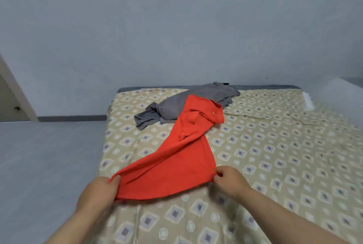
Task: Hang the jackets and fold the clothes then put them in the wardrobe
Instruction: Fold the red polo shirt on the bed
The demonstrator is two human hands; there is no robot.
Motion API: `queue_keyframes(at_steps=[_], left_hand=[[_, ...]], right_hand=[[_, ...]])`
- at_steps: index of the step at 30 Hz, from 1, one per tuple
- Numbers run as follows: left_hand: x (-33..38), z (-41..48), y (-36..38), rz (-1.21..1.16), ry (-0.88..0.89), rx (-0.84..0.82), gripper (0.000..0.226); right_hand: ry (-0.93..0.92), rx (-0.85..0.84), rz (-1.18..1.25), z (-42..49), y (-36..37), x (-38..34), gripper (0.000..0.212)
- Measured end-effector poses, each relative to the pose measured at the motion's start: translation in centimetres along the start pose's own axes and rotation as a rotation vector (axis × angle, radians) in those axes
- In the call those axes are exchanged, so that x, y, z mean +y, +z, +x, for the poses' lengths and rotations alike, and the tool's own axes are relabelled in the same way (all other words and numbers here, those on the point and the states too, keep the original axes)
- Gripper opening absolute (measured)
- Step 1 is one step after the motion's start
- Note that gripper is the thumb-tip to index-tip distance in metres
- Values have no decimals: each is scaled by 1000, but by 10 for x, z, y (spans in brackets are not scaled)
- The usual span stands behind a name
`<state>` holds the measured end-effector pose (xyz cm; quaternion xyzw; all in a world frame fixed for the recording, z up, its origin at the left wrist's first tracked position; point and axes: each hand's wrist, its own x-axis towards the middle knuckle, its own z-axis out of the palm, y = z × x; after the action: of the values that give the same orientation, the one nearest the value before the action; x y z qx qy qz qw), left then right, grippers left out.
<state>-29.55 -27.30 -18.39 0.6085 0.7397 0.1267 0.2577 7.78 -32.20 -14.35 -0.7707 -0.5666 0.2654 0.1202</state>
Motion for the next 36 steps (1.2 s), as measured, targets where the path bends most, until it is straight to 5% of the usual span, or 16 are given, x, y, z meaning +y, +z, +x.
queue_keyframes(at_steps=[4, 10, 13, 15, 18, 22, 28, 32, 36], left_hand=[[-22, -82, 20, 140, 90, 22, 28], [-51, -176, 24, 444, 138, -173, 13], [-58, -196, 20, 500, 122, -247, 33], [-54, -201, 18, 528, 26, -259, 54], [-40, -198, 17, 643, 30, -278, 57], [-13, -189, 30, 525, 149, -264, 42], [7, -173, 62, 318, 259, -305, 80], [11, -156, 76, 336, 382, -194, 45], [19, -136, 77, 197, 289, -162, 13]], right_hand=[[-32, -81, -47, -60, 11, 28, 20], [-12, -225, 40, -131, 20, 53, 24], [80, -472, 23, -150, 10, 55, 16], [145, -623, 70, -151, 5, 58, 31], [274, -737, 260, -143, 5, 60, 28], [352, -418, 622, -117, 21, 53, 13], [414, -162, 1015, -70, 51, 14, 19], [421, 10, 1126, -33, 60, -9, 68], [401, 148, 936, 6, 66, -36, 69]])
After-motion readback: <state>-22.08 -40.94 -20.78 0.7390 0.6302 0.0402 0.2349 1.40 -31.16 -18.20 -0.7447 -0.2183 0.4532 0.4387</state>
